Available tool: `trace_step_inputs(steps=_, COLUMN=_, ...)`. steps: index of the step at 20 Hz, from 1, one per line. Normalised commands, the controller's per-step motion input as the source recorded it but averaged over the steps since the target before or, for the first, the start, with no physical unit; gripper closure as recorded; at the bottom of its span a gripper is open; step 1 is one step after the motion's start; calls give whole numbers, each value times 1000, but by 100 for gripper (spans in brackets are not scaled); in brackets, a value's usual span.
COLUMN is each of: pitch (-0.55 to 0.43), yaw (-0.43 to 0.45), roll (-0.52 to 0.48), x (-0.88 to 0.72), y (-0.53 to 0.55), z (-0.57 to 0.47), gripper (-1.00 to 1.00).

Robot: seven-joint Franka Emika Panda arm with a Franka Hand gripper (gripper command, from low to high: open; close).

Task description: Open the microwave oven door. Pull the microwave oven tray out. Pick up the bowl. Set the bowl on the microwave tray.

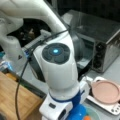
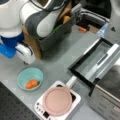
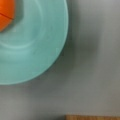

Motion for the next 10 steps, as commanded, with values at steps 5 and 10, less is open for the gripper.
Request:
trace_step_inputs(steps=5, pitch=8, yaw=9, roll=137, x=246, y=-82, z=-134, gripper=-100)
trace_step_inputs(steps=10, pitch=-52, yaw=14, roll=156, x=210, y=-70, z=-178, gripper=-100)
